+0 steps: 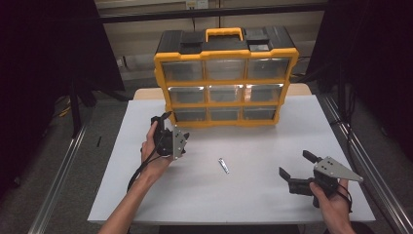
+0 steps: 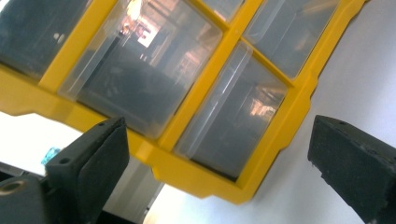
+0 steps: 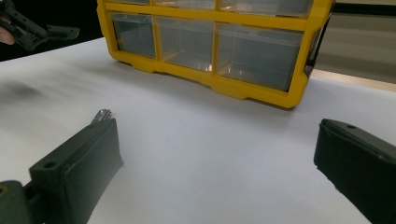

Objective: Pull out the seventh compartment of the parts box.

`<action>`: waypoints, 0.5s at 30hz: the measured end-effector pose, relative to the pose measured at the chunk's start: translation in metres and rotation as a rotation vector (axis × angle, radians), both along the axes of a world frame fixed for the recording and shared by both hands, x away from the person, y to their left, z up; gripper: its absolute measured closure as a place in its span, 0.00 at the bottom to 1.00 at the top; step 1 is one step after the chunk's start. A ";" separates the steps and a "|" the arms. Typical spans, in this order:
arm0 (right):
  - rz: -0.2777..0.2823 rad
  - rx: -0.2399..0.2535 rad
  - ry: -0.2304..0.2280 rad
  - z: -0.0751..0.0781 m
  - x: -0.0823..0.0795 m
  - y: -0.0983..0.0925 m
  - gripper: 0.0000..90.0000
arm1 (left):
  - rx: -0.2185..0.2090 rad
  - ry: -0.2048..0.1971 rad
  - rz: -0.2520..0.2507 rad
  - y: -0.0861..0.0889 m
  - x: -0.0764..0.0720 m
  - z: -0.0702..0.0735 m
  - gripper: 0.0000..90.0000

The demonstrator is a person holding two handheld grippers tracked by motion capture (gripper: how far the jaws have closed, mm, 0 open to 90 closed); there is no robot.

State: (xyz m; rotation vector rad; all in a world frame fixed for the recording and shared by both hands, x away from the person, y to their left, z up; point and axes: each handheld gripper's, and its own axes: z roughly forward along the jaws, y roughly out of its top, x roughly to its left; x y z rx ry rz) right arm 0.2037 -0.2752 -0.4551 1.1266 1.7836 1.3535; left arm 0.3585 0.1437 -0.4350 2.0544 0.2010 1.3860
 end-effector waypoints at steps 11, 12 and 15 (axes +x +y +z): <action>0.003 0.000 0.002 0.000 0.000 0.000 0.00 | 0.078 -0.103 0.015 0.001 0.017 0.002 0.07; 0.003 -0.002 0.002 0.000 0.000 0.000 0.00 | 0.085 -0.125 0.015 -0.001 0.019 0.003 0.08; 0.004 -0.003 0.002 0.000 0.000 0.000 0.00 | 0.087 -0.124 0.008 -0.003 0.022 0.003 0.08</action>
